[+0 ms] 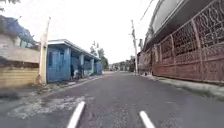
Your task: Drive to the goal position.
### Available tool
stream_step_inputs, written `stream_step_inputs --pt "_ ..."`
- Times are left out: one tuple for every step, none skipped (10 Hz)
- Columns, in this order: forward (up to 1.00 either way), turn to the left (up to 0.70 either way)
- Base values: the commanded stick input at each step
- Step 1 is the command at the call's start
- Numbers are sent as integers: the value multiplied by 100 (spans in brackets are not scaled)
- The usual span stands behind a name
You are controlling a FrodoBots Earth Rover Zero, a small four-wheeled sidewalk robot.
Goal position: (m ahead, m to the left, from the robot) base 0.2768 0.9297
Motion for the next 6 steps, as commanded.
stream_step_inputs --pt "0 85" --pt "0 85" --pt "0 85" --pt "0 85" --pt "0 85" --pt "0 85"
